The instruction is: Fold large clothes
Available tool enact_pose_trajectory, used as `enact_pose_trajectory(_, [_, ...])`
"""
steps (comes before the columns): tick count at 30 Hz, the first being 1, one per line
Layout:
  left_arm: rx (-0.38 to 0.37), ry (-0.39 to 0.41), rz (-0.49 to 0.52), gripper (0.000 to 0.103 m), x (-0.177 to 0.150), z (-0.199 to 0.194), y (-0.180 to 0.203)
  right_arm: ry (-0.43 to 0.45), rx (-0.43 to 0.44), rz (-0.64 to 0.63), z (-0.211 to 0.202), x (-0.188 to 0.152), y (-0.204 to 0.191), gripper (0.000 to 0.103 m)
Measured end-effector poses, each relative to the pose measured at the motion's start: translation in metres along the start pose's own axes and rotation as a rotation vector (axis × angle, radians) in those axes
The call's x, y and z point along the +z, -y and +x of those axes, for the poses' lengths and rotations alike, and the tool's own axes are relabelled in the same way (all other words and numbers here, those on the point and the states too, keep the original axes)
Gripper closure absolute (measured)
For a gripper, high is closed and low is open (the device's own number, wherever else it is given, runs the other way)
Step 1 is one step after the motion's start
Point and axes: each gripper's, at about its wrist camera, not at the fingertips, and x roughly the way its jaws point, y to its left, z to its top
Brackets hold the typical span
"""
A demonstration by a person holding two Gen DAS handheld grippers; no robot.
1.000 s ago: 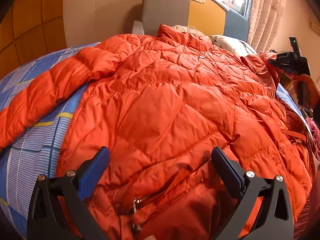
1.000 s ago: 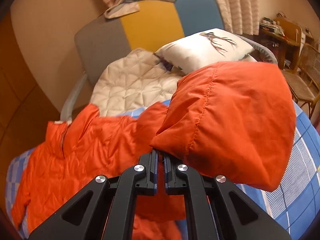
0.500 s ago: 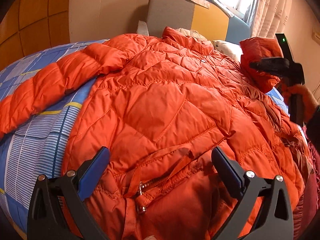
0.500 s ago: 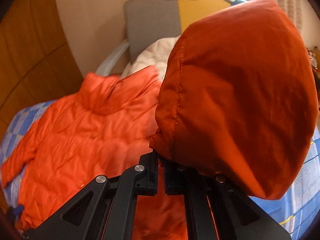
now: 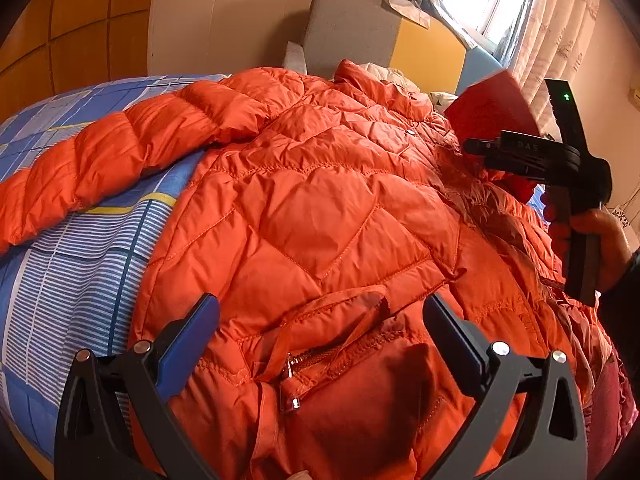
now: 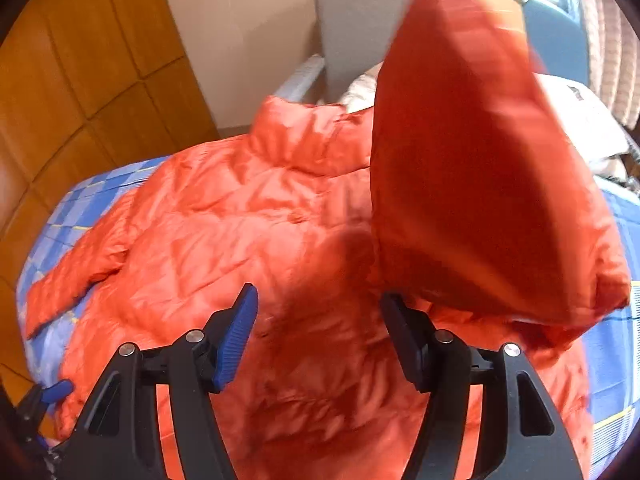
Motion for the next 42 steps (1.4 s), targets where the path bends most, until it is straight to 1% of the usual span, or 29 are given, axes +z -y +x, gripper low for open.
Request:
enact_pose_trajectory(2, [-0.003,0.003,-0.006,0.002,0.0,-0.002,-0.001,0.007,0.024,-0.006,-0.007,-0.006,-0.005,0.033])
enact_pose_trajectory(5, [-0.009,0.006,-0.021,0.002,-0.001,-0.003,-0.003,0.006,0.082,0.02,-0.023,-0.019,-0.003,0.033])
enact_pose_trajectory(7, [-0.015,0.009,-0.035,0.002,-0.001,-0.004,-0.004,0.011,0.088,0.034,-0.034,-0.028,0.001,0.033])
enact_pose_trajectory(9, [-0.024,0.002,-0.068,0.002,0.002,-0.003,-0.006,0.016,0.082,0.101,-0.047,-0.039,0.018,0.033])
enact_pose_trajectory(11, [-0.037,0.008,-0.106,0.002,0.007,-0.003,-0.008,0.033,0.057,0.174,-0.058,-0.047,0.036,0.033])
enact_pose_trajectory(13, [-0.058,-0.011,-0.139,0.002,0.018,0.003,-0.008,0.052,0.017,0.249,-0.069,-0.056,0.058,0.033])
enact_pose_trajectory(15, [-0.075,0.001,-0.15,0.003,0.029,0.007,-0.005,0.032,-0.042,0.295,-0.07,-0.064,0.077,0.033])
enact_pose_trajectory(16, [-0.087,0.007,-0.154,0.004,0.034,0.009,-0.003,0.022,-0.057,0.306,-0.07,-0.065,0.085,0.033])
enact_pose_trajectory(17, [-0.109,0.007,-0.164,0.007,0.046,0.016,0.0,0.016,-0.064,0.318,-0.069,-0.067,0.091,0.033])
enact_pose_trajectory(18, [-0.109,0.007,-0.165,0.007,0.054,0.021,0.003,0.014,-0.075,0.326,-0.066,-0.068,0.092,0.033])
enact_pose_trajectory(19, [-0.114,0.008,-0.163,0.007,0.061,0.025,0.006,0.002,-0.124,0.338,-0.063,-0.068,0.097,0.033])
enact_pose_trajectory(20, [-0.126,0.008,-0.158,0.008,0.072,0.034,0.011,-0.006,-0.158,0.345,-0.059,-0.069,0.105,0.033])
enact_pose_trajectory(21, [-0.127,0.009,-0.152,0.011,0.079,0.039,0.015,-0.006,-0.167,0.351,-0.057,-0.068,0.107,0.033])
enact_pose_trajectory(23, [-0.159,-0.004,-0.147,0.015,0.094,0.055,0.023,0.003,-0.189,0.372,-0.053,-0.065,0.116,0.033])
enact_pose_trajectory(25, [-0.183,-0.012,-0.142,0.017,0.103,0.067,0.028,0.011,-0.221,0.397,-0.046,-0.061,0.124,0.033])
enact_pose_trajectory(27, [-0.237,-0.015,-0.113,0.019,0.115,0.081,0.037,0.019,-0.224,0.424,-0.041,-0.058,0.129,0.033])
enact_pose_trajectory(28, [-0.24,-0.02,-0.096,0.02,0.118,0.086,0.042,0.025,-0.241,0.423,-0.039,-0.055,0.133,0.033])
enact_pose_trajectory(29, [-0.262,-0.024,-0.065,0.02,0.123,0.092,0.047,0.029,-0.252,0.419,-0.037,-0.053,0.134,0.033])
enact_pose_trajectory(32, [-0.305,-0.052,0.005,0.02,0.135,0.111,0.058,0.039,-0.262,0.416,-0.031,-0.044,0.141,0.033])
enact_pose_trajectory(34, [-0.303,-0.06,0.045,0.02,0.142,0.12,0.063,0.05,-0.282,0.395,-0.031,-0.039,0.142,0.033])
enact_pose_trajectory(36, [-0.321,-0.075,0.074,0.02,0.147,0.129,0.064,0.067,-0.292,0.375,-0.032,-0.034,0.143,0.033])
enact_pose_trajectory(37, [-0.311,-0.079,0.087,0.021,0.149,0.133,0.066,0.069,-0.3,0.366,-0.032,-0.032,0.144,0.033])
enact_pose_trajectory(38, [-0.319,-0.09,0.106,0.027,0.152,0.138,0.068,0.072,-0.309,0.357,-0.032,-0.031,0.143,0.033])
enact_pose_trajectory(39, [-0.308,-0.096,0.118,0.037,0.153,0.142,0.07,0.072,-0.322,0.348,-0.032,-0.03,0.141,0.033])
enact_pose_trajectory(40, [-0.286,-0.101,0.137,0.044,0.154,0.146,0.072,0.069,-0.328,0.345,-0.031,-0.03,0.143,0.033])
enact_pose_trajectory(42, [-0.278,-0.117,0.178,0.073,0.155,0.153,0.078,0.064,-0.329,0.344,-0.029,-0.028,0.145,0.033])
